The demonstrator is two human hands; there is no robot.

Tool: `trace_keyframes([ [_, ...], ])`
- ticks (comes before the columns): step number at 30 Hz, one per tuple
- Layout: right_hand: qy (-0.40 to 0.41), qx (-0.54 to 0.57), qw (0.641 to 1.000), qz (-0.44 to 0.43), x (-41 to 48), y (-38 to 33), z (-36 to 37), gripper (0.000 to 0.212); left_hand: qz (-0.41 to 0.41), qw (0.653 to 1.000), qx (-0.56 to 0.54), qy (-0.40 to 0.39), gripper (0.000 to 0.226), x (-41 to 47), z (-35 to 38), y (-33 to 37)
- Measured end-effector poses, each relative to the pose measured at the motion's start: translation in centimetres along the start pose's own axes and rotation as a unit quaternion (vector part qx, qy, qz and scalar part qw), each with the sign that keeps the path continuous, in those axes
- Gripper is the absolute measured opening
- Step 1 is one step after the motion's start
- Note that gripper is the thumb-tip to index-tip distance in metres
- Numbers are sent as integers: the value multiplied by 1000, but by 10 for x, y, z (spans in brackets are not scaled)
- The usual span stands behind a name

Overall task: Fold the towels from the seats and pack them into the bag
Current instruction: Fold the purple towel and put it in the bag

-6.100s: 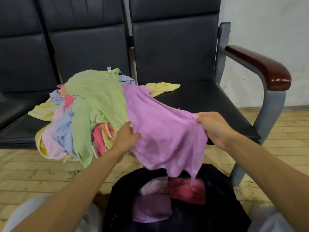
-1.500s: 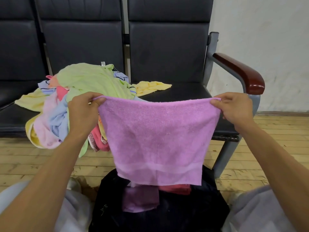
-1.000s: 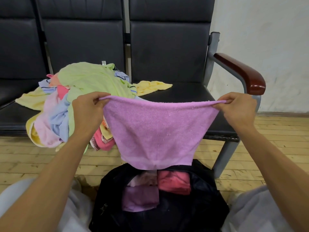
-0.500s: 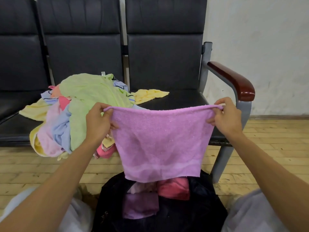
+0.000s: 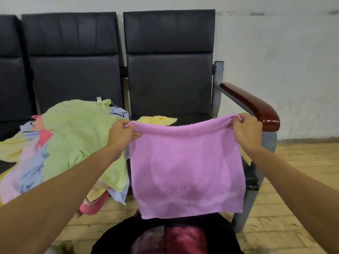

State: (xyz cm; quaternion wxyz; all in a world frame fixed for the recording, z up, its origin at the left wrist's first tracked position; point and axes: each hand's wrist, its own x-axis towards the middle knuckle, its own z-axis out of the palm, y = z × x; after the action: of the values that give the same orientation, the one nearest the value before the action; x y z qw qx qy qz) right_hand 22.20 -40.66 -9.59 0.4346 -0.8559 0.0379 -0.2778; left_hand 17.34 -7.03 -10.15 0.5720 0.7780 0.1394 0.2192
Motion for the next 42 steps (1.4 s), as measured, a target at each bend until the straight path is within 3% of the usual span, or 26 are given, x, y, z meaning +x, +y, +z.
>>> trace_keyframes([
  [5,-7,54,998,31,38,7,28,23,-9,1000,-18,-15,15,51,25,6],
  [11,-4,174,984,40,74,15,43,22,61,998,7,33,7,79,42,17],
  [14,-8,180,983,34,78,20,33,26,100,994,15,37,8,66,44,16],
  [19,-71,127,989,27,46,28,-2,32,110,993,31,1,9,35,22,-3],
  [23,-105,88,991,8,14,23,-32,16,97,994,-9,-47,19,0,-3,-6],
  [26,-189,-11,982,-18,-17,24,-46,11,38,995,-44,-78,16,-36,-12,-16],
  [29,-297,-151,939,-89,-51,32,-49,14,-19,991,-17,-134,14,-65,-15,-41],
  [33,-407,-283,860,-120,-72,44,-47,24,21,977,106,-187,17,-77,-25,-71],
  [36,-416,-274,862,-92,-70,42,-45,24,24,973,102,-205,16,-86,-28,-79],
  [39,-382,-276,880,-61,-67,42,-35,45,110,964,175,-165,14,-80,-18,-79],
  [42,-316,-303,898,-32,-64,48,-24,35,140,950,254,-115,12,-64,-6,-84],
])
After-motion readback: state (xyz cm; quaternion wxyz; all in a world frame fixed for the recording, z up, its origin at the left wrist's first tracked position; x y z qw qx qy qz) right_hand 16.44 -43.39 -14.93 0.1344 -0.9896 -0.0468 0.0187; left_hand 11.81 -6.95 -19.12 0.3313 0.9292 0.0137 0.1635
